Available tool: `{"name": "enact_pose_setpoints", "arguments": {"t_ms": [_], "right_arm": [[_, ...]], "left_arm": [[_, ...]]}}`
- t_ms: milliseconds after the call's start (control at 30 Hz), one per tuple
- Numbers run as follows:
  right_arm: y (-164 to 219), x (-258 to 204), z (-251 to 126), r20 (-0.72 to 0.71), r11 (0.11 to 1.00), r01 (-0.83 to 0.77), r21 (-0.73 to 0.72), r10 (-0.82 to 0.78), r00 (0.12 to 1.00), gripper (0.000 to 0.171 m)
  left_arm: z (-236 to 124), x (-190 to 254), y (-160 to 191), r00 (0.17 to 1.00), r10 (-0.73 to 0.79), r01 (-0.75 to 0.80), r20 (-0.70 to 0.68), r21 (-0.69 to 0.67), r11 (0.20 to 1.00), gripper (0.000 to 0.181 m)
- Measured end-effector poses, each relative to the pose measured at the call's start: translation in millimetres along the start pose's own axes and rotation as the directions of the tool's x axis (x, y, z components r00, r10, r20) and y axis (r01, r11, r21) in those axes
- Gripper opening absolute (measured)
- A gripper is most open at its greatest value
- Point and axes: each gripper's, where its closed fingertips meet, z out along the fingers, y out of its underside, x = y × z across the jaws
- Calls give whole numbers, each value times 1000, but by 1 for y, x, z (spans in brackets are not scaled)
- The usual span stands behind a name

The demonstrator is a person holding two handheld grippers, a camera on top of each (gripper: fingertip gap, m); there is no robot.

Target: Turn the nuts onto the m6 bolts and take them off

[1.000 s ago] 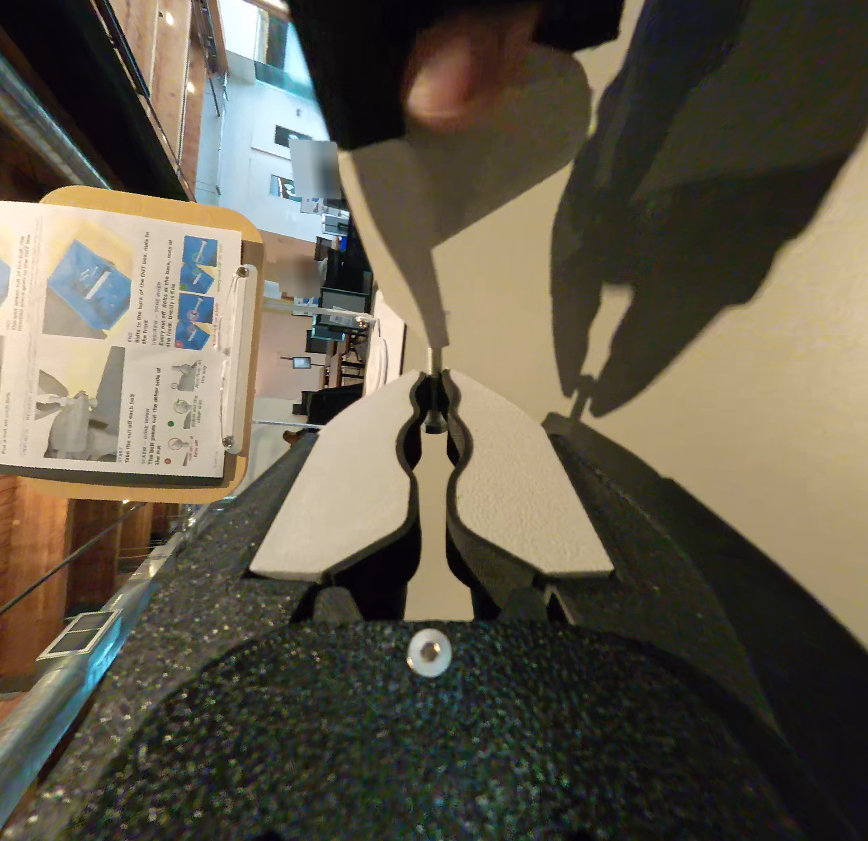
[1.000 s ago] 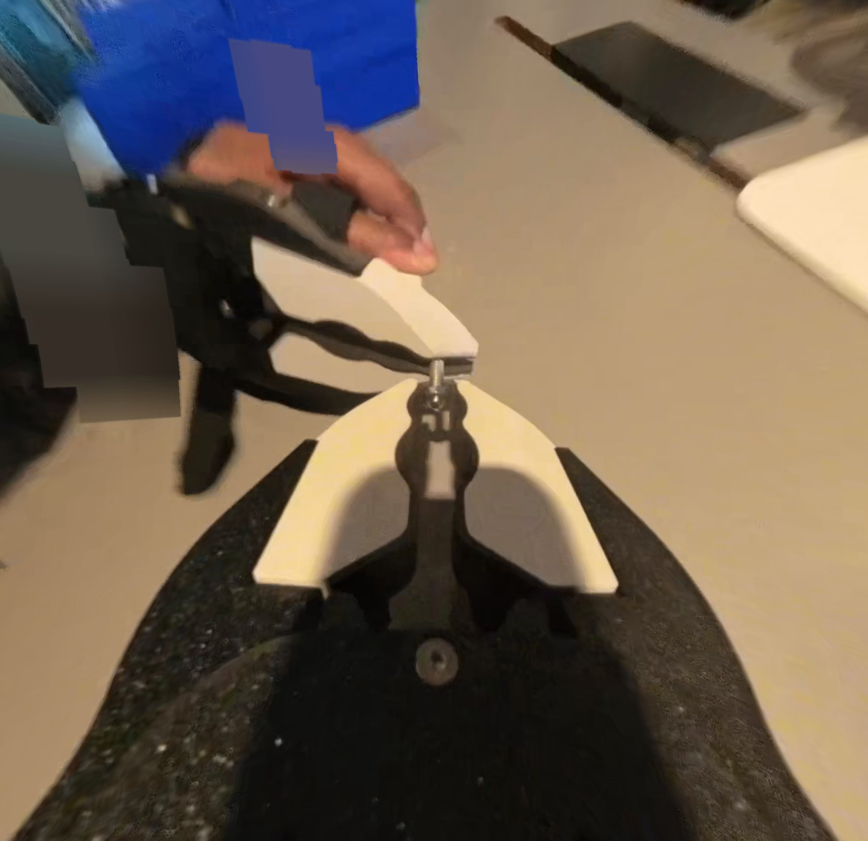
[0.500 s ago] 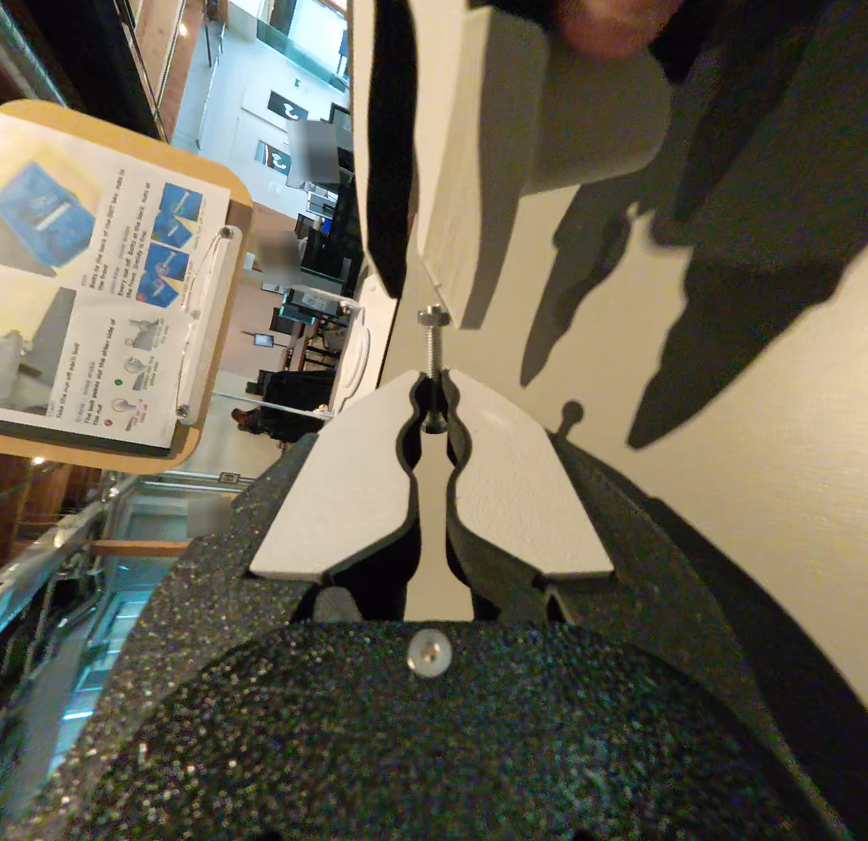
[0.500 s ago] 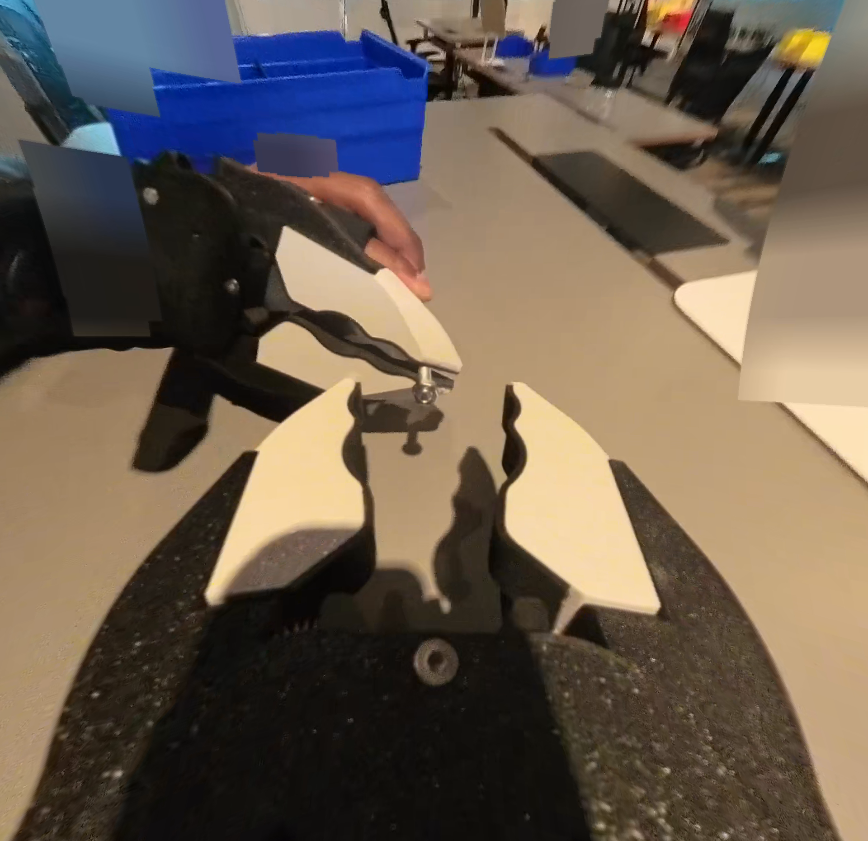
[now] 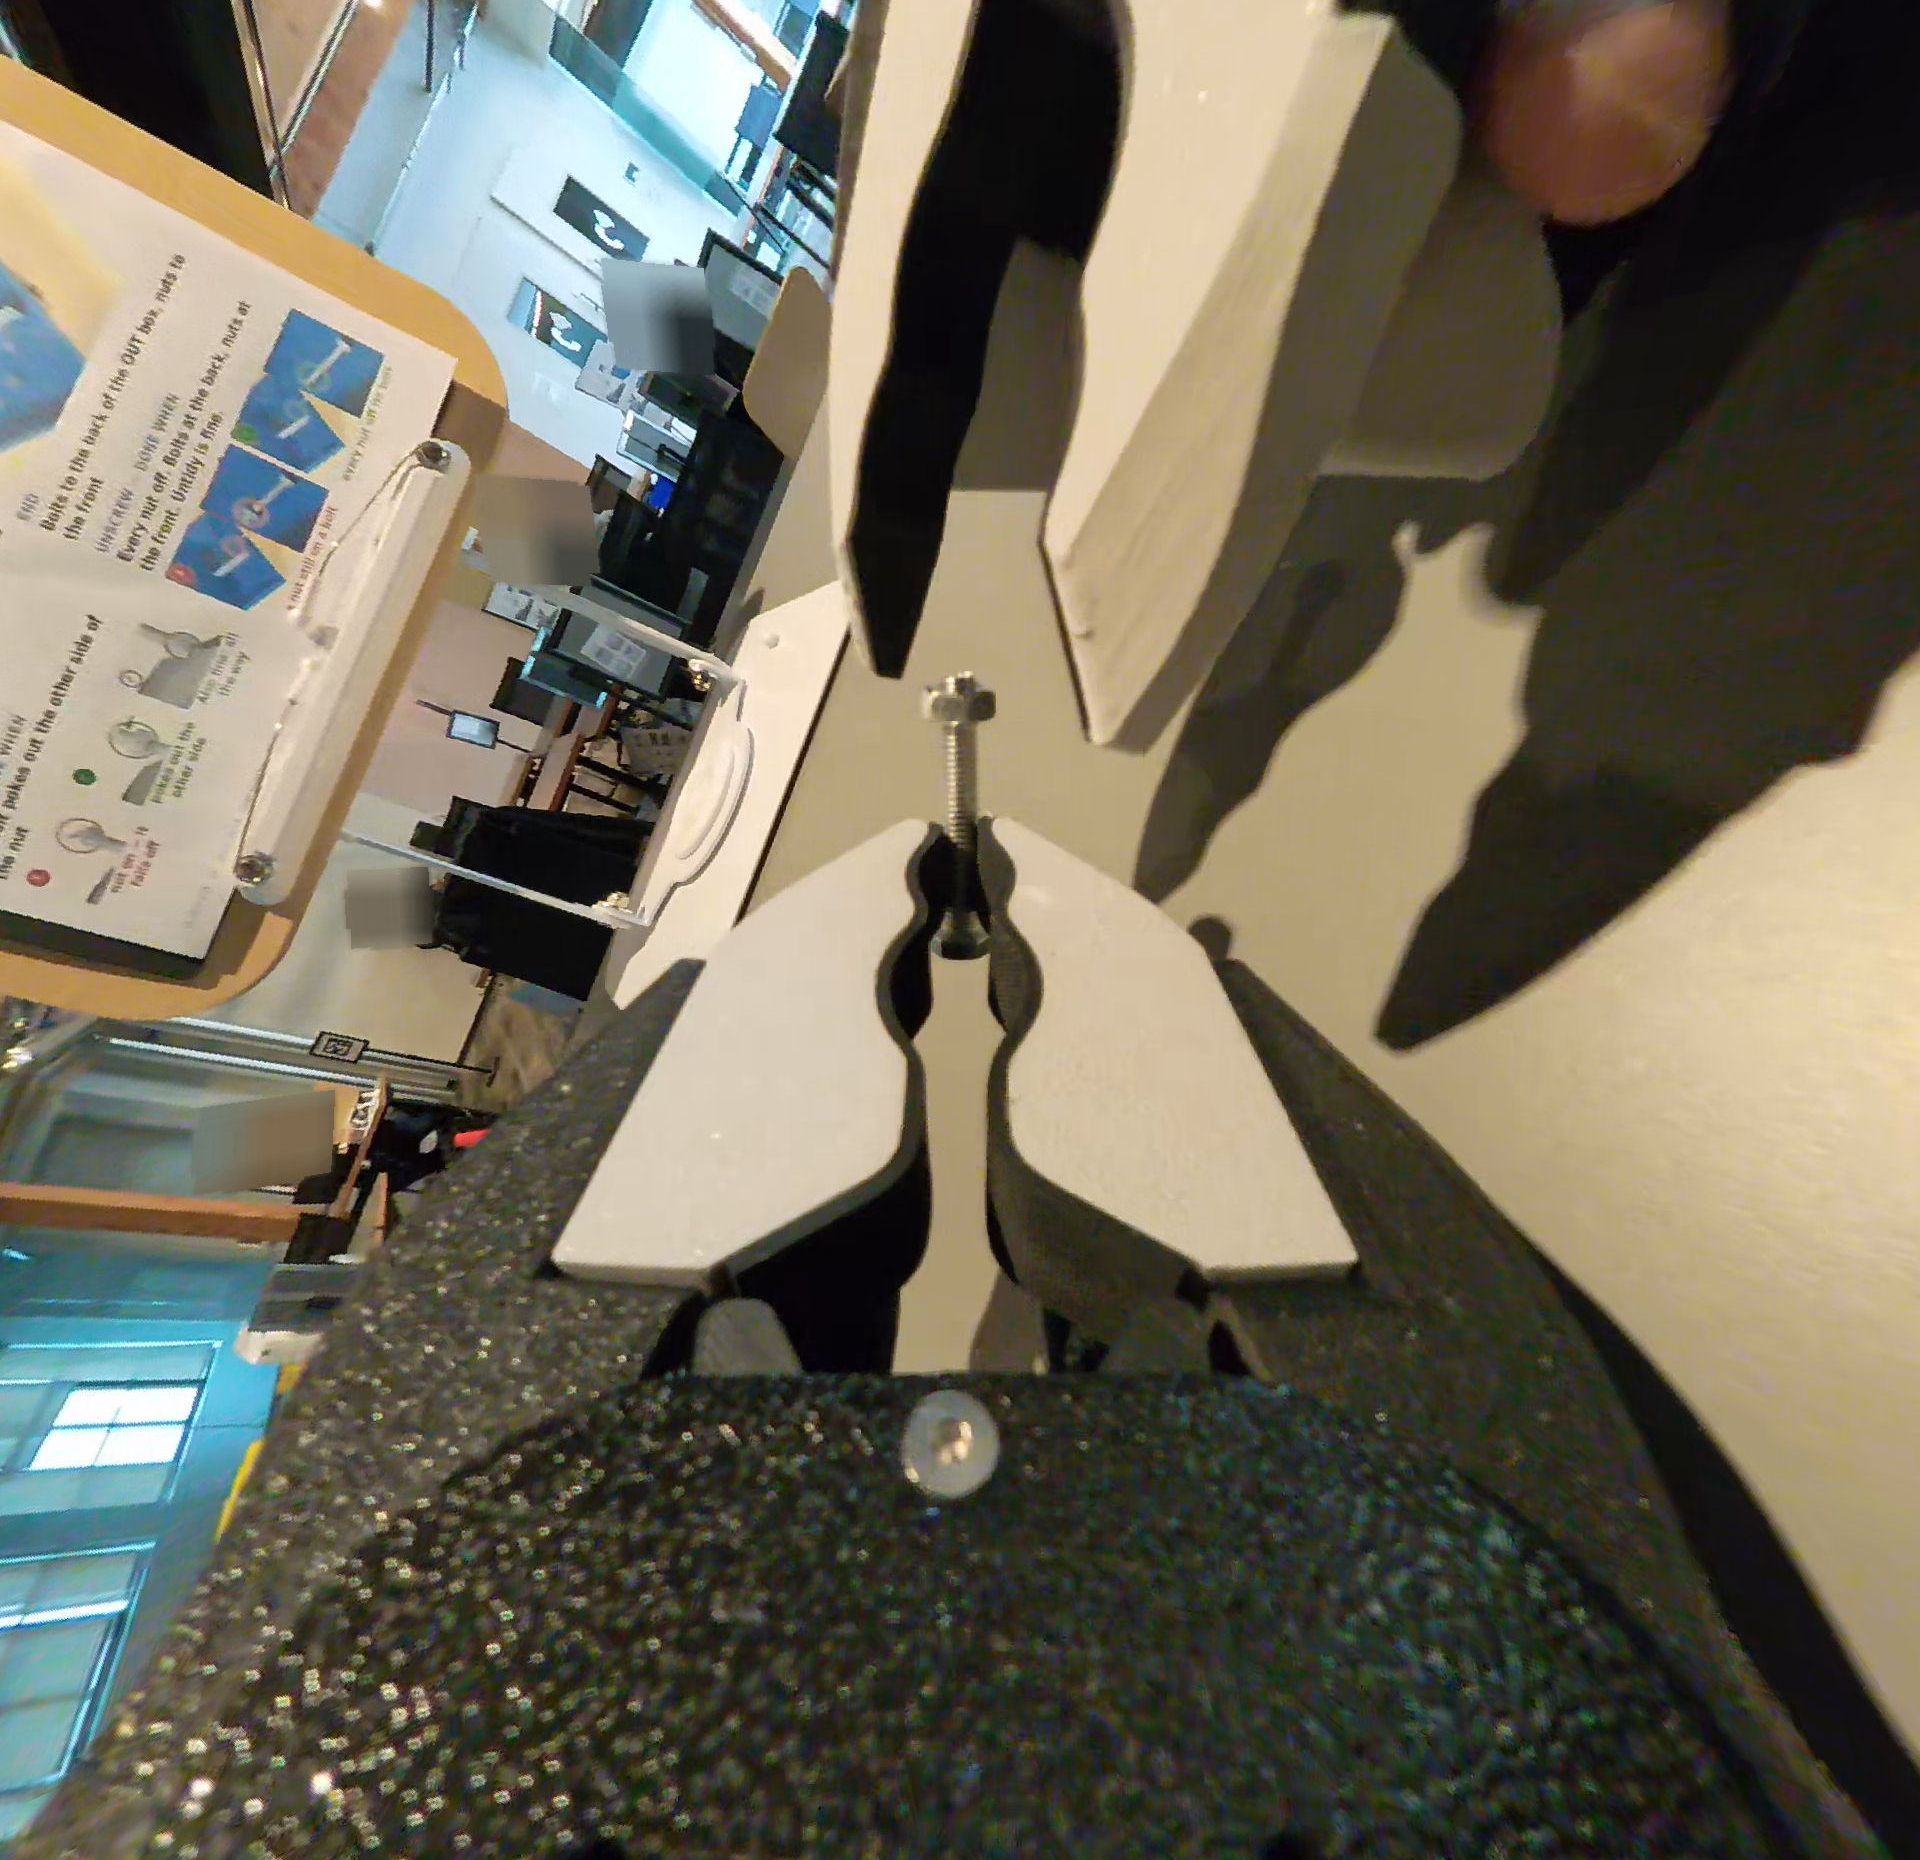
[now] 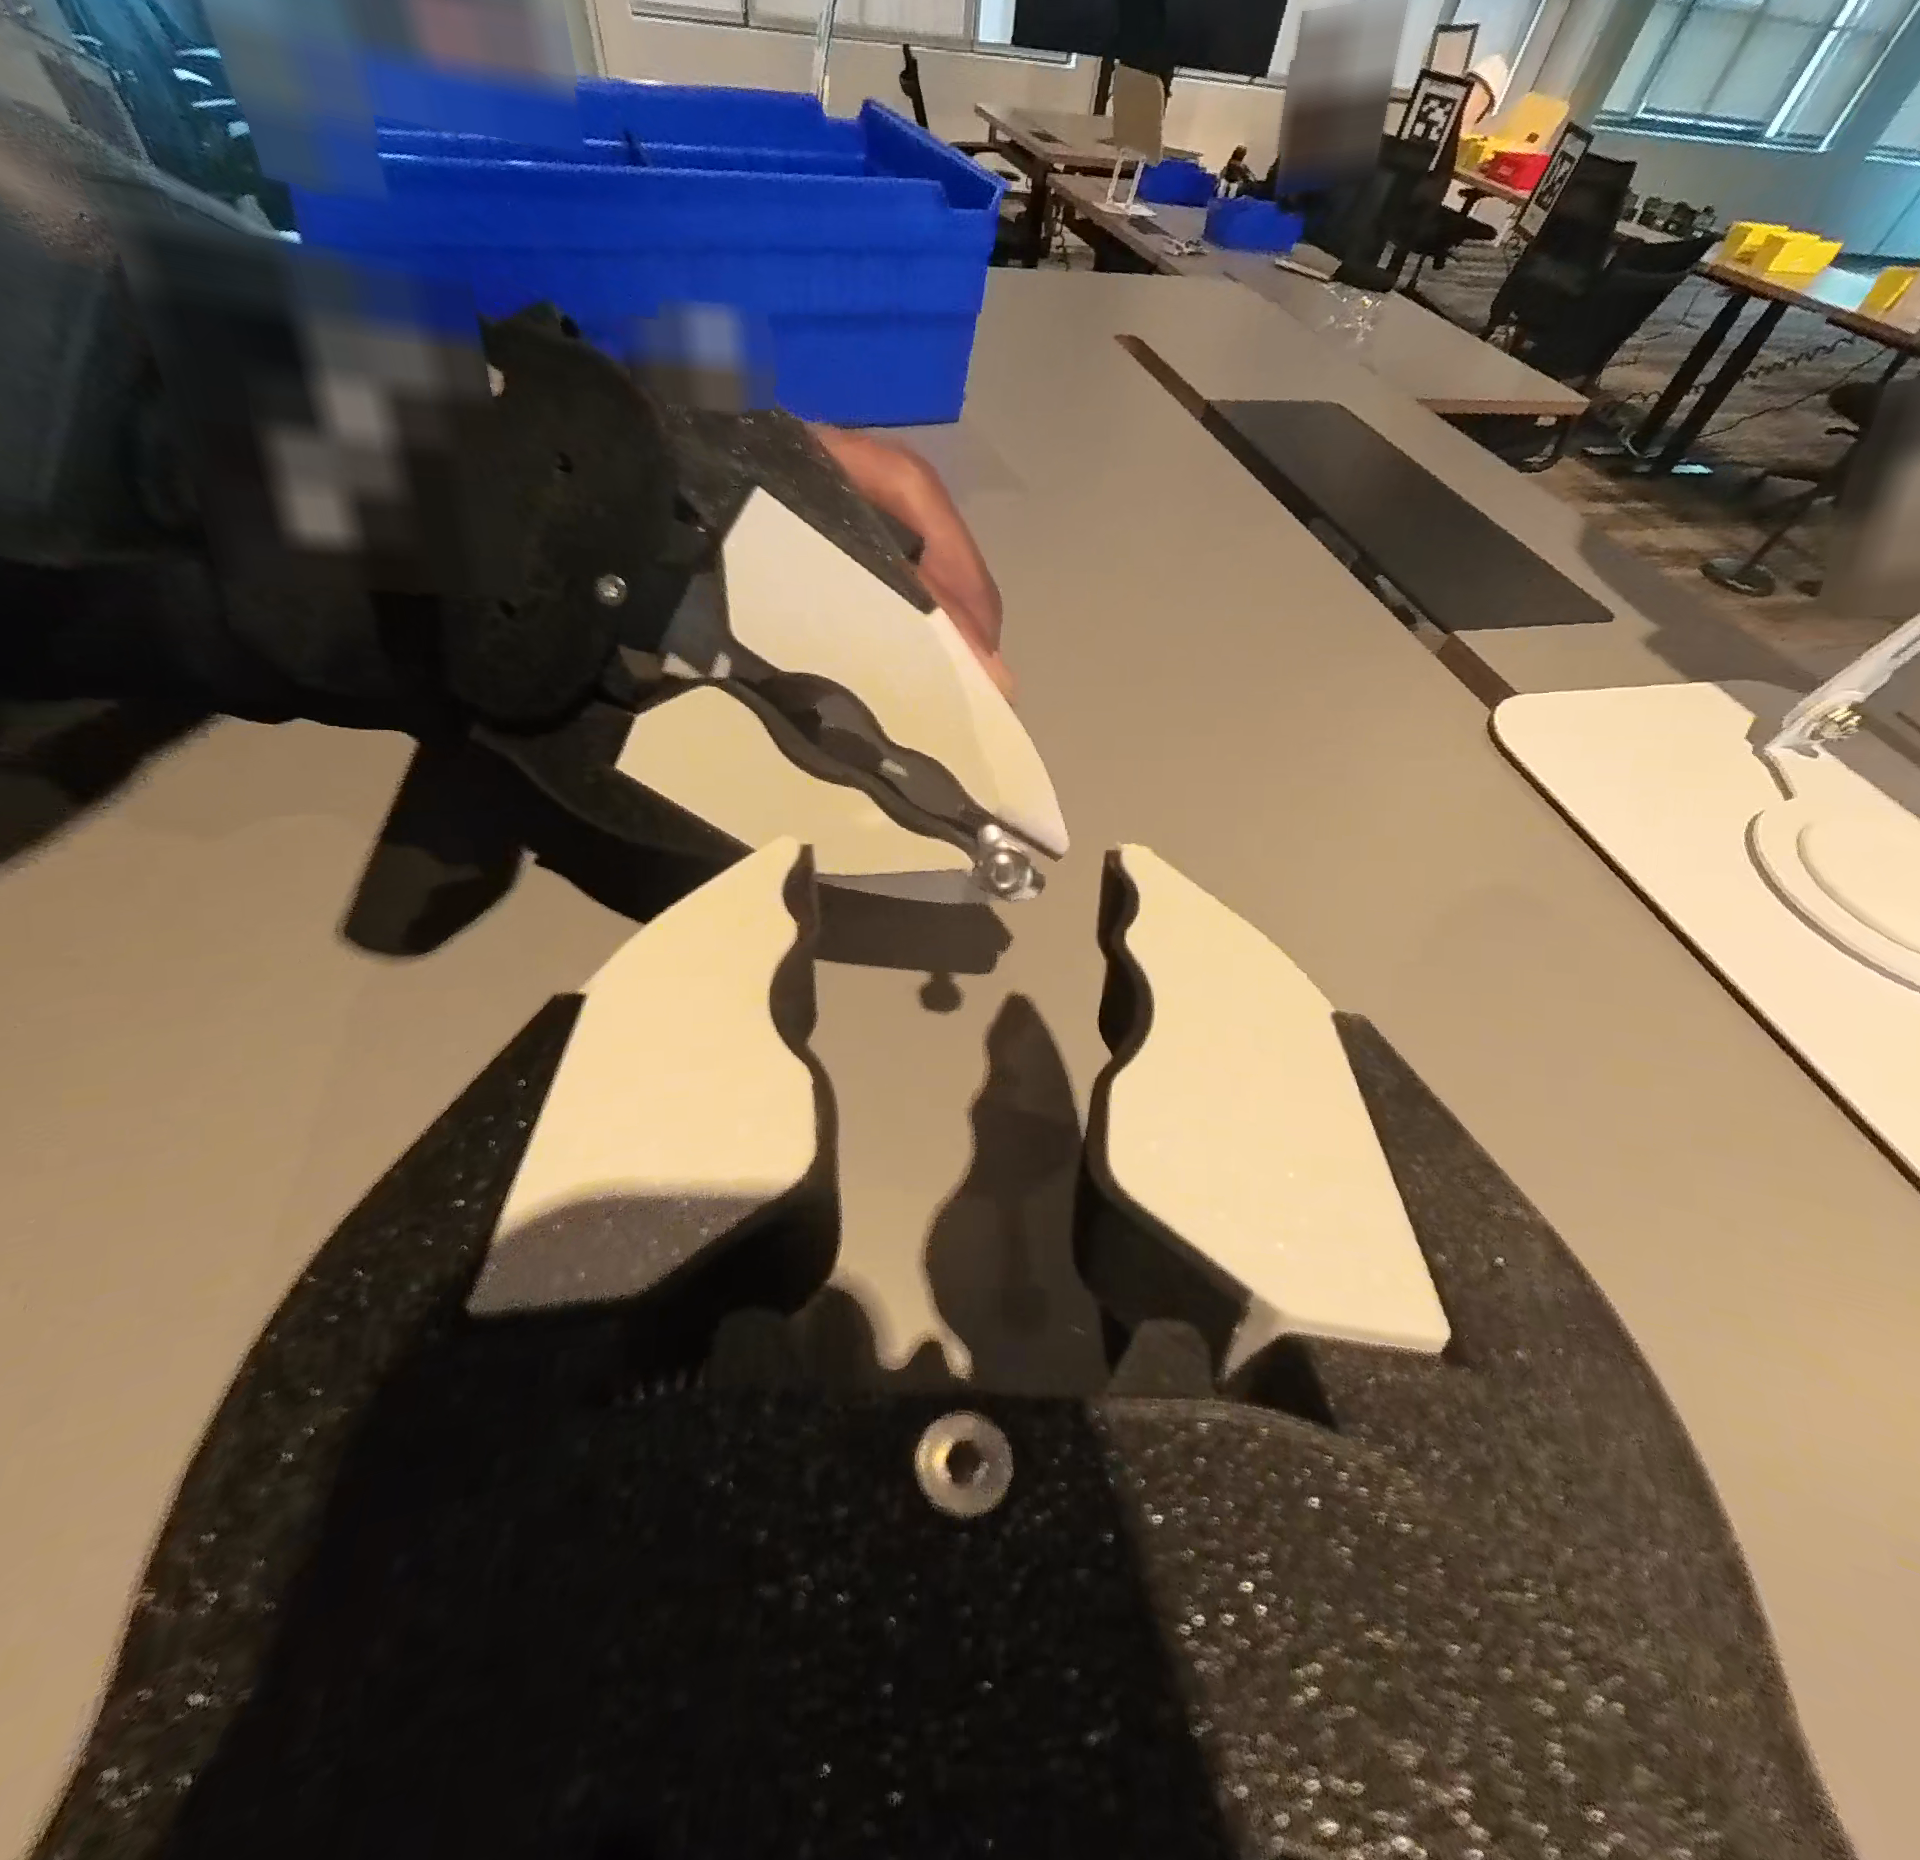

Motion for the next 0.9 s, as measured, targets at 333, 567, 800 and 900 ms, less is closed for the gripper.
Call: {"name": "enact_pose_setpoints", "arguments": {"t_ms": [333, 567, 800, 900], "right_arm": [[6, 1, 3, 0, 999, -9, -42, 9, 1000, 45], [14, 2, 6, -61, 991, 72, -113, -79, 995, 42], [13, 0, 4, -54, 990, 96, -102, -102, 993, 26], [17, -3, 7, -47, 985, 112, -133, -119, 992, 11]], "left_arm": [[-3, 3, -1, 1000, 11, -10, -27, 30, 999, 5], [-7, 0, 1, 985, 169, -169, 19, -4, 986, 6], [-8, 1, 1, 959, 282, -281, 34, -36, 959, 6], [-9, 0, -1, 954, 296, -295, 43, -33, 955, 6]]}}
